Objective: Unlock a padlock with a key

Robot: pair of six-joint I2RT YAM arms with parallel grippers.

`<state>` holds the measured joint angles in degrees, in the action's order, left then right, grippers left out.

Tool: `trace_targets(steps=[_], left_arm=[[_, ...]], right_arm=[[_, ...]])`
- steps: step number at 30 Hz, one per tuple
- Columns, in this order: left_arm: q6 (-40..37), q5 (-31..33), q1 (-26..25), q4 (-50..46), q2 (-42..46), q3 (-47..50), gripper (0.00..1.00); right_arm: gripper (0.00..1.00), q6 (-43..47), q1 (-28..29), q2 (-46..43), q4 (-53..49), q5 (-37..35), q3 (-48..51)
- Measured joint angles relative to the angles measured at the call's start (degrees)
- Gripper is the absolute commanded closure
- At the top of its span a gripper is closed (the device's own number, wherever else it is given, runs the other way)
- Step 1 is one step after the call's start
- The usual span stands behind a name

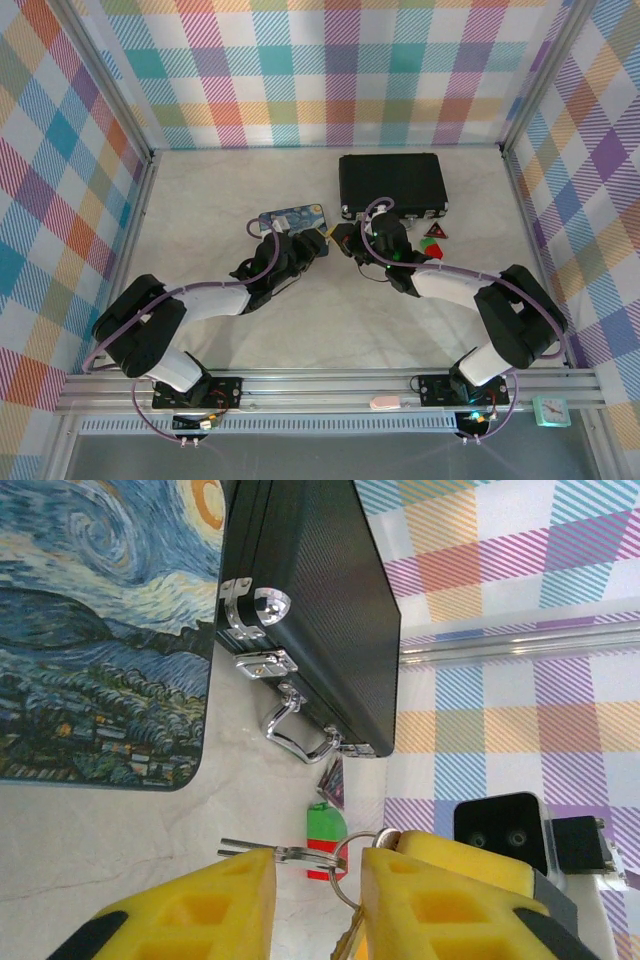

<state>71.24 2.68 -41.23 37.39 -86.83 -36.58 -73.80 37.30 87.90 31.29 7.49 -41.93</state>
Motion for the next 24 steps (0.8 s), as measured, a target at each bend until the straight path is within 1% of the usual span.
trace_targets(steps=[5,10,15,16,18,19,22,24], left_arm=[[1.20,0.20,0.00,1.64,-0.90,0.00,0.82],[1.33,0.44,0.00,2.45,-0.90,0.00,0.86],[1.44,0.44,0.00,3.39,-0.90,0.00,0.95],[1.42,0.42,0.00,3.56,-0.87,0.00,0.97],[1.36,0.31,0.00,3.50,-0.87,0.00,1.00],[1.46,0.11,0.00,3.45,-0.87,0.00,1.00],[0.92,-0.35,0.42,3.23,-0.74,0.00,1.00],[-0.39,-1.95,1.07,3.19,-0.68,0.00,1.00]], right_arm=[[1.00,-1.07,-0.15,1.25,0.87,0.11,0.00],[1.00,-2.01,-0.13,1.60,2.12,0.55,0.00],[1.00,-2.51,-0.24,1.60,2.51,0.04,0.09],[0.98,-2.54,-0.24,1.60,2.62,-0.09,0.22],[0.86,-2.51,-0.28,1.60,3.30,-0.13,0.79],[0.80,-2.49,-0.37,1.60,3.56,0.04,1.09],[0.71,-1.09,-1.27,1.22,3.67,1.49,2.10],[0.66,0.39,-2.16,0.04,3.39,3.17,2.86]])
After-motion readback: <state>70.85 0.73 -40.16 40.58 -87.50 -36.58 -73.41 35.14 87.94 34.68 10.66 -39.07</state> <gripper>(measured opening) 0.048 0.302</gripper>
